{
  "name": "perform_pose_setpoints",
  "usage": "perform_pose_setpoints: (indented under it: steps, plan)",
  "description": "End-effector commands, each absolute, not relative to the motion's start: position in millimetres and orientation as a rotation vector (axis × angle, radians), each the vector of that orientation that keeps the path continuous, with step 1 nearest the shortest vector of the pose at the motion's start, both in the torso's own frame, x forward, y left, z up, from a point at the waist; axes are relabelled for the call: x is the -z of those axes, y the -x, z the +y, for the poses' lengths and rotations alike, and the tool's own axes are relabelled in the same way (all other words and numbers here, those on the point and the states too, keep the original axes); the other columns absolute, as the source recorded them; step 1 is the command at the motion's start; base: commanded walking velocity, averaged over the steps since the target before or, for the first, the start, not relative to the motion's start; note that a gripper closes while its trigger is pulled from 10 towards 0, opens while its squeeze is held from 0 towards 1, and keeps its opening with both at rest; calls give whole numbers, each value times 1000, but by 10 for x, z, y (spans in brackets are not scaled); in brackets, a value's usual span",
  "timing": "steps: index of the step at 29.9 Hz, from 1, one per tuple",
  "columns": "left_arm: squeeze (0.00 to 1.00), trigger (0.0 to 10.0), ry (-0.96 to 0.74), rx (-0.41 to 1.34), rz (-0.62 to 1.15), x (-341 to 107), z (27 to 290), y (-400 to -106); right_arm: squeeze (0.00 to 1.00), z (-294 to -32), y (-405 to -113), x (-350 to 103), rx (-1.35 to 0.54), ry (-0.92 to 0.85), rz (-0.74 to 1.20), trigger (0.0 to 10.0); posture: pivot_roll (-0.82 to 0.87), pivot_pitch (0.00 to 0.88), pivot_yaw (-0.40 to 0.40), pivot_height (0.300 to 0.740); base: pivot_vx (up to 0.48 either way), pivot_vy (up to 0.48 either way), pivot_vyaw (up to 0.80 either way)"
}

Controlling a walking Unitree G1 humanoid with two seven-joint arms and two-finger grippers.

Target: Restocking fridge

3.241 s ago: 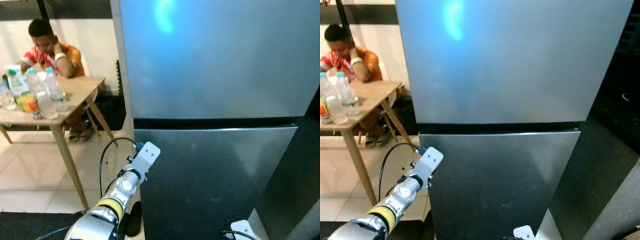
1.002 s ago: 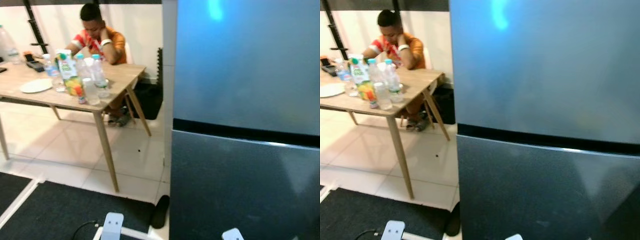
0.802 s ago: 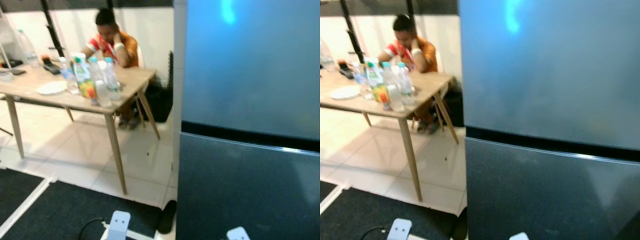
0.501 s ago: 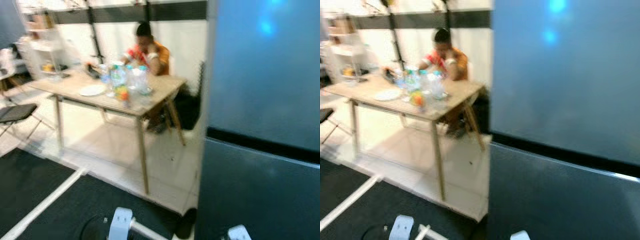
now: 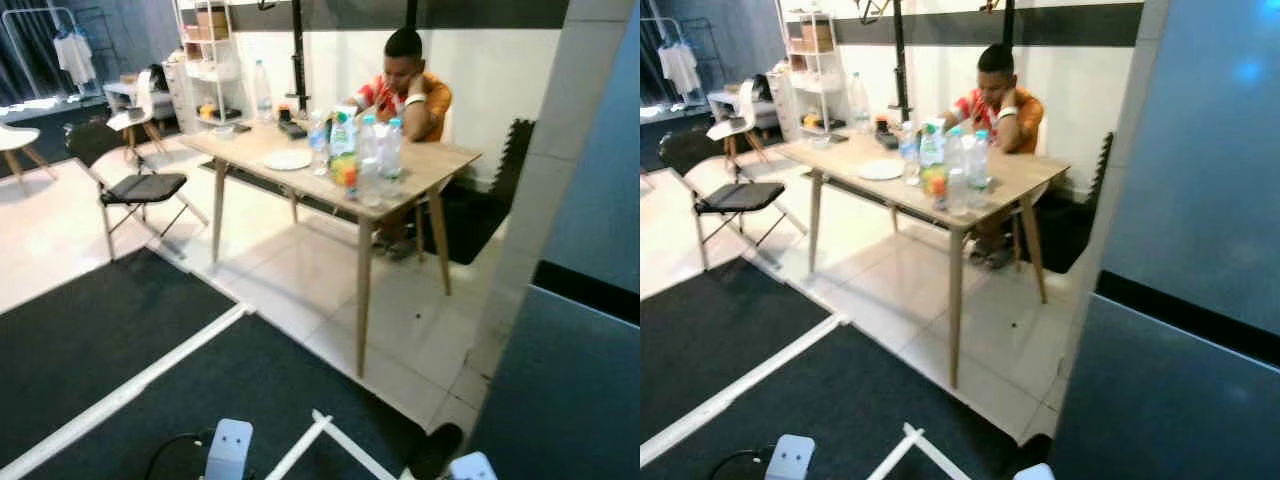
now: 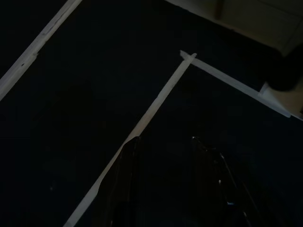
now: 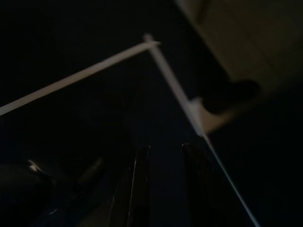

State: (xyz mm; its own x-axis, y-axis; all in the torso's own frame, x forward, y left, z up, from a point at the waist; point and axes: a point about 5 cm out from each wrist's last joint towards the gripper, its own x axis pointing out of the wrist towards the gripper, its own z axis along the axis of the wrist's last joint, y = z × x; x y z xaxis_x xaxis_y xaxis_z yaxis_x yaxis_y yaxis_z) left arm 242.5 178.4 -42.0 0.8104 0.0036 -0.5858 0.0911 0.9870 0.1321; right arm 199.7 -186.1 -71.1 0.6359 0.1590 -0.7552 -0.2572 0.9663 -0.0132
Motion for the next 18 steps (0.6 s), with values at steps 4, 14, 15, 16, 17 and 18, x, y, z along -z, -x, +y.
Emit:
perform_pose_setpoints:
  steps: [4, 14, 15, 16, 17, 18]
  plan:
    - [0, 10000, -157, 30, 636, 464, 1773, -2357, 0, -1840, -2031, 693, -247, 123, 838, 10000, -38, 67, 16, 740, 0, 0, 800]
    - [0, 10000, -173, 56, 588, 386, 1749, -2455, 0, -1764, -2071, 679, -257, 110, 822, 10000, -33, 71, 25, 740, 0, 0, 800]
    - [0, 10000, -178, 54, 584, 378, 1749, -2465, 0, -1775, -2070, 680, -240, 103, 822, 10000, -34, 74, 24, 740, 0, 0, 800]
    - [0, 10000, -176, 52, 582, 372, 1750, -2472, 0, -1805, -2078, 672, -202, 83, 812, 10000, -34, 74, 24, 740, 0, 0, 0]
    - [0, 10000, -175, 50, 580, 368, 1750, -2477, 0, -1827, -2084, 667, -174, 68, 805, 10000, -34, 74, 24, 740, 0, 0, 0]
    - [0, 10000, -175, 50, 580, 368, 1750, -2477, 0, -1827, -2084, 667, -174, 68, 805, 10000, -34, 74, 24, 740, 0, 0, 0]
